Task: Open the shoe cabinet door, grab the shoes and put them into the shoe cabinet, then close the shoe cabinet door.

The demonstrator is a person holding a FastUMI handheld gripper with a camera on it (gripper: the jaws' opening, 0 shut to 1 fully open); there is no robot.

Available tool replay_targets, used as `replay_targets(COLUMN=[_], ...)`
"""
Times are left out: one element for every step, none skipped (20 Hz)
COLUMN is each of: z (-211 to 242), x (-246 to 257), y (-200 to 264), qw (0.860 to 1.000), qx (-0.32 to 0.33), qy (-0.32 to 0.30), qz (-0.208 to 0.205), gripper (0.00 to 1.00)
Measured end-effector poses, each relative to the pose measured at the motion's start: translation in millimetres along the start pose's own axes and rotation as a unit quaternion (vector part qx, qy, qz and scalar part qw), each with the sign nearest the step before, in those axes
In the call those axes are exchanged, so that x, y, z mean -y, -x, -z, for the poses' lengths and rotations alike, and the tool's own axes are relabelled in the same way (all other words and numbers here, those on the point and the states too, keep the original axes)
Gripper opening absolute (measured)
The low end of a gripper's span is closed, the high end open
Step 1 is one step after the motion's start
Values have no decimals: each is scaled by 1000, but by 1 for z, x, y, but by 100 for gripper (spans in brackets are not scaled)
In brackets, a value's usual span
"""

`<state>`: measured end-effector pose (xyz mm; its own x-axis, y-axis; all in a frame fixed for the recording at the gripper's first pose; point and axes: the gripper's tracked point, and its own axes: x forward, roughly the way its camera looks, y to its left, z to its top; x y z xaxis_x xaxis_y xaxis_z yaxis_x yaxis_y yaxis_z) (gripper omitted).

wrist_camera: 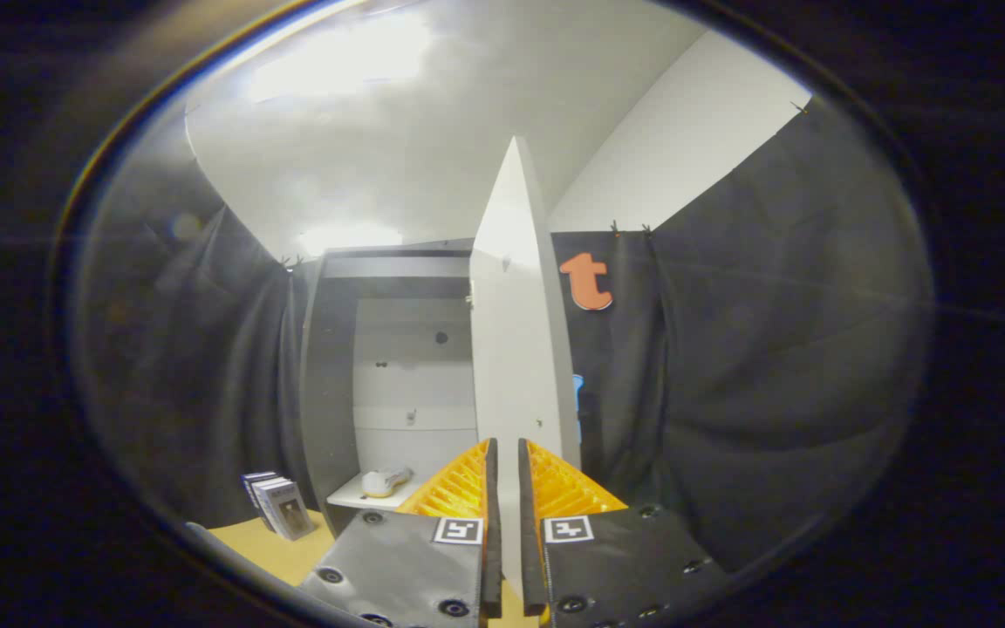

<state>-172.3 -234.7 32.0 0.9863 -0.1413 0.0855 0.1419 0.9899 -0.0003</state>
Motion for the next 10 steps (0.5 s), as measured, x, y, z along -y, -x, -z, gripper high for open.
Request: replay_targets(z=[11, 23, 37, 48, 58, 68, 77, 89, 102, 114], x=[-14, -29, -43, -58, -71, -82, -92, -105, -115, -124], y=[-2, -2, -5, -6, -9, -9, -9, -9, -11, -11], qw=[1000, 999, 998, 997, 996, 994, 992, 990, 989, 986], qx=[-13, -28, -43, -56, -67, -79, -90, -100, -113, -127], qy=[-4, -7, -10, -13, -15, -16, -20, -23, -26, -29], qz=[-14, -27, -39, -52, -65, -73, -83, -92, -97, -102], gripper=[11, 11, 11, 11, 11, 11, 11, 13, 18, 18])
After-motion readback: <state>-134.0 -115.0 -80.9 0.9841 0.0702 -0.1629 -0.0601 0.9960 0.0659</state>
